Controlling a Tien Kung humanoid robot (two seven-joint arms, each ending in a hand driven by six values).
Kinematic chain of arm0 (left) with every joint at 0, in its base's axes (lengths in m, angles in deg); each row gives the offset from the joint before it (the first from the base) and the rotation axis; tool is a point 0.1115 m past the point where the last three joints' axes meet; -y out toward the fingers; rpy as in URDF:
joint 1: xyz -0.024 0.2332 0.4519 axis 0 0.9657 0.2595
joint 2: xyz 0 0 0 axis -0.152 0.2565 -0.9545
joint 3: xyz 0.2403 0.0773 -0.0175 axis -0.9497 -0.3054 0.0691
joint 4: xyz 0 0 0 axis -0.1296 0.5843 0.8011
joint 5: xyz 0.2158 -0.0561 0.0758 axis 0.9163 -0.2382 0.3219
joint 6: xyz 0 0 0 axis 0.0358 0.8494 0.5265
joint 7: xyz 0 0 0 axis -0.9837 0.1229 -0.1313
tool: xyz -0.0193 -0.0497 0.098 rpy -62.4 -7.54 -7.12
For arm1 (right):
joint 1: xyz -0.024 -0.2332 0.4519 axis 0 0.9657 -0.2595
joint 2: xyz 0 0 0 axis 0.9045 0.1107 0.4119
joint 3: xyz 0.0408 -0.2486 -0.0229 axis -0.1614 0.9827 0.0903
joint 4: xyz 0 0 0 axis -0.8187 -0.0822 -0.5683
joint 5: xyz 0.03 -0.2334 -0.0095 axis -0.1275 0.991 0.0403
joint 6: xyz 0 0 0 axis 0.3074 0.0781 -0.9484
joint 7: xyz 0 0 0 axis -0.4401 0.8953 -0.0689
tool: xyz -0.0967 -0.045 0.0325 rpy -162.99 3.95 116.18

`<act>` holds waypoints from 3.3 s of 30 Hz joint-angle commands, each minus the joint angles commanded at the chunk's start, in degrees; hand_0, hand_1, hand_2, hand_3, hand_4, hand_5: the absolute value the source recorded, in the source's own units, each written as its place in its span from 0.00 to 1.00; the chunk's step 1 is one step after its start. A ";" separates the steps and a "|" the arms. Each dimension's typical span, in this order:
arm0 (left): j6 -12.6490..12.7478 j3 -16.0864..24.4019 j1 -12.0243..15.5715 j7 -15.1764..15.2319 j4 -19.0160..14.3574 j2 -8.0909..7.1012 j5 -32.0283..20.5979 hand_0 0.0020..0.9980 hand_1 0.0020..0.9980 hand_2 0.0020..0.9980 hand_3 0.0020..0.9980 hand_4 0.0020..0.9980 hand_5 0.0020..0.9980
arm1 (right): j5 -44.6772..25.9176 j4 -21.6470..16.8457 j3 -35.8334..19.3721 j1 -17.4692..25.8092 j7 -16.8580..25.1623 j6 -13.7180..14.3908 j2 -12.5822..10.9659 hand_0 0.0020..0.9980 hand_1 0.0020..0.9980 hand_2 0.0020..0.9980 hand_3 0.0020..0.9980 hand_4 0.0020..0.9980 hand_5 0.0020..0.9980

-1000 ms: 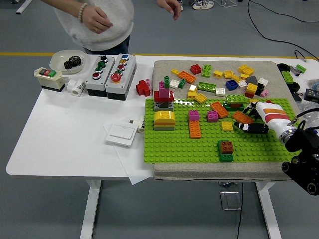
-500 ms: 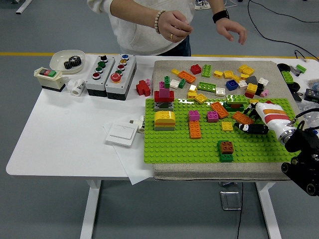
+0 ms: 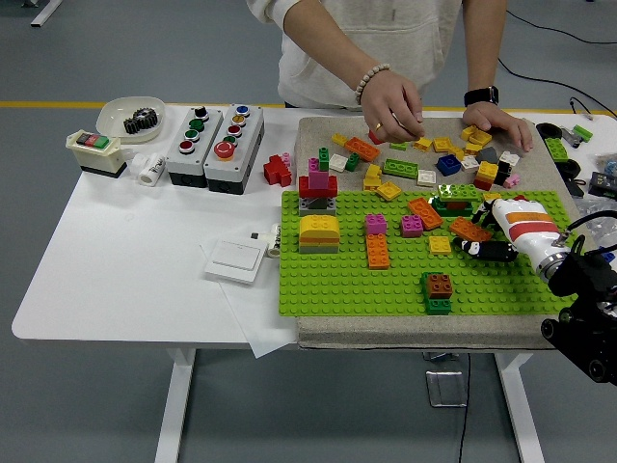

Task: Pick up the brick,pile it on top of brick,press brick,pick up the brick,pile it on top of brick,press brick

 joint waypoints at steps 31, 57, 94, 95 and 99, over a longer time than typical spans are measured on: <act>0.03 -0.60 -0.55 0.44 -0.02 0.00 -1.07 0.78 0.76 0.75 0.60 0.66 0.68 | 2.11 1.49 0.43 -0.16 0.44 0.89 0.16 0.18 0.34 0.44 0.50 0.69 0.56; 0.03 -0.32 -0.17 0.23 0.07 -0.02 -0.46 0.78 0.76 0.75 0.60 0.66 0.68 | 5.85 -0.40 0.82 0.67 1.76 2.99 -1.20 0.17 0.33 0.43 0.50 0.65 0.52; 0.01 -0.55 0.60 0.53 0.34 -0.09 -1.06 0.78 0.75 0.75 0.60 0.66 0.68 | 11.64 -21.32 1.94 2.69 5.30 3.50 -15.02 0.17 0.32 0.42 0.49 0.65 0.48; 0.00 -0.56 0.63 0.54 0.34 -0.08 -1.11 0.78 0.75 0.75 0.60 0.66 0.68 | 11.83 -22.39 2.13 2.75 5.39 3.41 -15.59 0.17 0.32 0.42 0.49 0.65 0.48; -0.01 -0.54 0.73 0.51 0.35 -0.07 -1.07 0.78 0.75 0.75 0.60 0.66 0.68 | 12.65 -25.50 2.72 2.93 5.94 2.97 -17.33 0.17 0.32 0.42 0.50 0.65 0.47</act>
